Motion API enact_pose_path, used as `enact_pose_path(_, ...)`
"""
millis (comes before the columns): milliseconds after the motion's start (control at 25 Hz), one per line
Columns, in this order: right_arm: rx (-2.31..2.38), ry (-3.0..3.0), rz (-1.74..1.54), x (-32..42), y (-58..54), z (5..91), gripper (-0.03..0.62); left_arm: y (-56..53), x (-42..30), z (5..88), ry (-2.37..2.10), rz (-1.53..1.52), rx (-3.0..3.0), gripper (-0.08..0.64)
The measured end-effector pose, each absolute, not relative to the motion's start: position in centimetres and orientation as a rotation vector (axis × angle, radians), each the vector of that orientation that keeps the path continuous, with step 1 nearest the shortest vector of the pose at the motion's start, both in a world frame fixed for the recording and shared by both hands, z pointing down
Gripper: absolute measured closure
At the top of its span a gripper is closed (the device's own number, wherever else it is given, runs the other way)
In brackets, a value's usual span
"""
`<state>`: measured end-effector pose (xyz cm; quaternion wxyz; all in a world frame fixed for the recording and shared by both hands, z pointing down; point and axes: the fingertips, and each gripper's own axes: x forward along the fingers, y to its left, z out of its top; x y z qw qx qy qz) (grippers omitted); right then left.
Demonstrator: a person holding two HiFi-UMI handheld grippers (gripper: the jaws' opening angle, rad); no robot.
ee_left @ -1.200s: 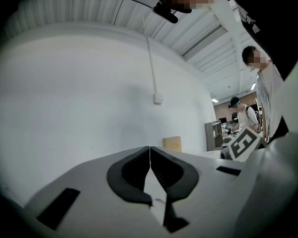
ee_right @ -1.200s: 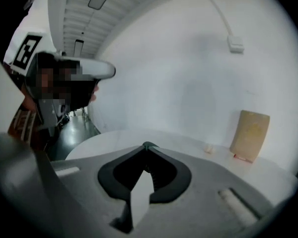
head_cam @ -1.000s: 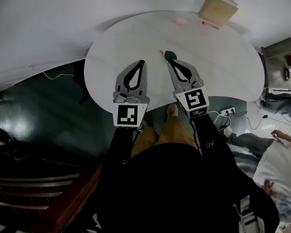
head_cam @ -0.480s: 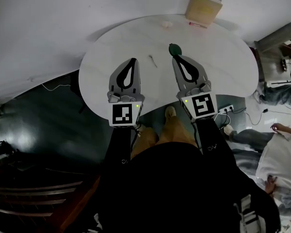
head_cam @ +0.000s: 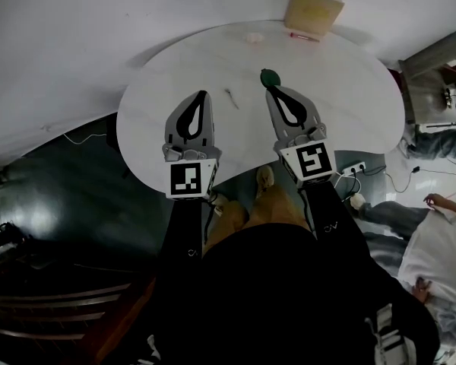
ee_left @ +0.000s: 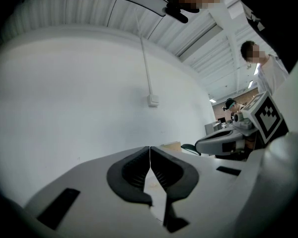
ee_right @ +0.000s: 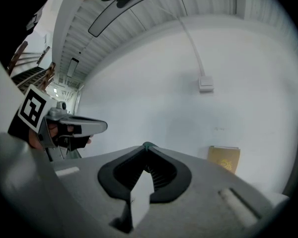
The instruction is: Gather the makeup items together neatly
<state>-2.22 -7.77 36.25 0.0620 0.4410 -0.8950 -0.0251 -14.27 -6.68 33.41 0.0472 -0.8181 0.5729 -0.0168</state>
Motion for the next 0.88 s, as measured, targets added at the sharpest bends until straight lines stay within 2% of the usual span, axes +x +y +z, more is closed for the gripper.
enact_pose_path(440,1.088,-2.507,0.227,-4.8,-14.5,52.9,0.574,-9.8,-14.9,34.9,1.813,-0.106,-2.481,0.551)
enact_pose_path(880,0.97,-2.33,0.434,-4.6,-15.7,62.8,0.572,-11.7,-15.7,35.7,1.86,-0.129,-2.466,0.551)
